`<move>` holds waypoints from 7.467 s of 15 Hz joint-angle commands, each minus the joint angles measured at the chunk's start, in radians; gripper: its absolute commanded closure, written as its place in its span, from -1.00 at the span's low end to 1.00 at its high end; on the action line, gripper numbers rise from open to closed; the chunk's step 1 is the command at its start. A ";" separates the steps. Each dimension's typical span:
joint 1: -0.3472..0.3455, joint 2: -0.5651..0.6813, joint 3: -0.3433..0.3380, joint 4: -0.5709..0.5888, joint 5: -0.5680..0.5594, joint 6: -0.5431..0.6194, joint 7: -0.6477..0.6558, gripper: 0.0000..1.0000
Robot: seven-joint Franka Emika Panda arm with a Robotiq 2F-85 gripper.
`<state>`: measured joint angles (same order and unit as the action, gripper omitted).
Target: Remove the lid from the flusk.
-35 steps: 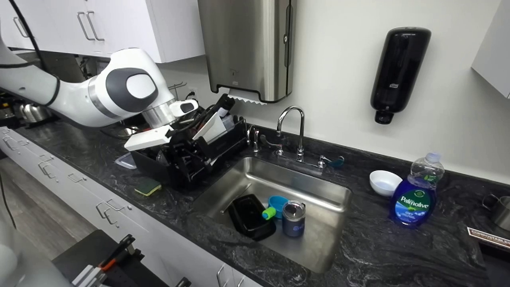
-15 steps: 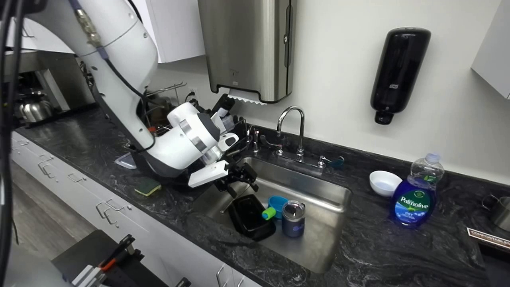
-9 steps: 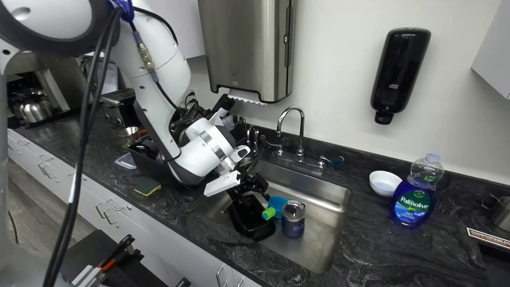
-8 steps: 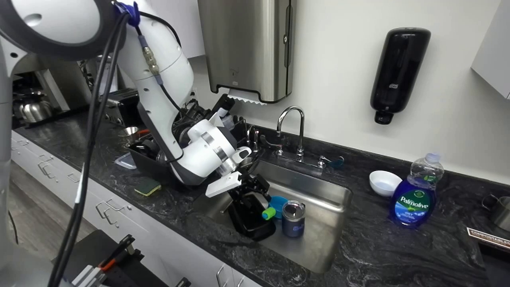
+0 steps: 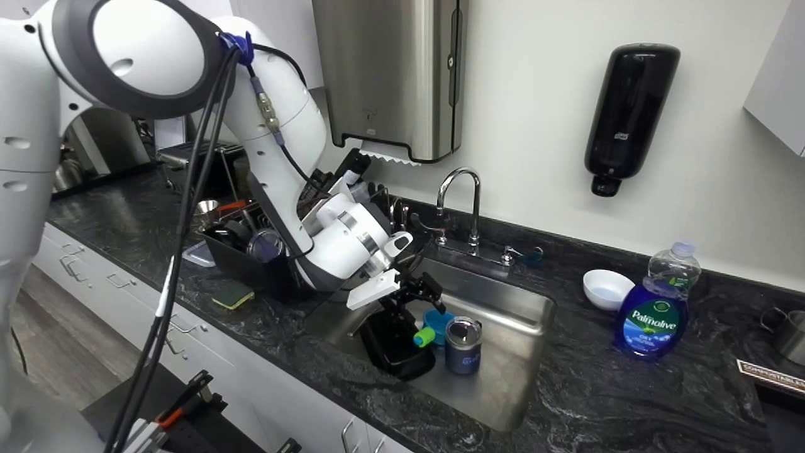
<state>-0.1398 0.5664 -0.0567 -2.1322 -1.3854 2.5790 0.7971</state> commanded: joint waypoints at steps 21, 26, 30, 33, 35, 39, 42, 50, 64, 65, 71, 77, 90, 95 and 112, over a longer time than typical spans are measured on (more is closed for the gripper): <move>0.012 0.207 -0.054 0.230 -0.004 0.030 -0.084 -1.00; 0.026 0.223 -0.050 0.243 0.001 0.026 -0.106 -1.00; 0.030 0.227 -0.050 0.246 0.004 0.027 -0.114 -1.00; 0.026 0.228 -0.050 0.246 0.010 0.027 -0.119 -1.00; 0.025 0.231 -0.051 0.246 0.012 0.027 -0.119 -1.00; 0.023 0.236 -0.054 0.245 0.012 0.028 -0.115 -0.39; 0.024 0.235 -0.056 0.242 0.011 0.026 -0.113 -0.06; 0.025 0.232 -0.057 0.238 0.011 0.025 -0.109 0.98; 0.004 0.040 -0.023 0.108 0.268 0.025 -0.368 0.96; 0.004 0.014 -0.021 0.089 0.317 0.025 -0.418 0.96; 0.018 -0.061 -0.035 0.006 0.575 0.010 -0.633 0.96; 0.040 -0.068 -0.069 -0.028 0.668 0.016 -0.689 0.96; 0.070 -0.207 -0.094 -0.236 0.633 0.017 -0.702 0.96; 0.072 -0.282 -0.085 -0.341 0.636 0.025 -0.719 0.96; 0.057 -0.428 -0.061 -0.486 0.682 0.015 -0.960 0.96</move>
<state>-0.0713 0.1635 -0.1257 -2.5817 -0.7379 2.6331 -0.0933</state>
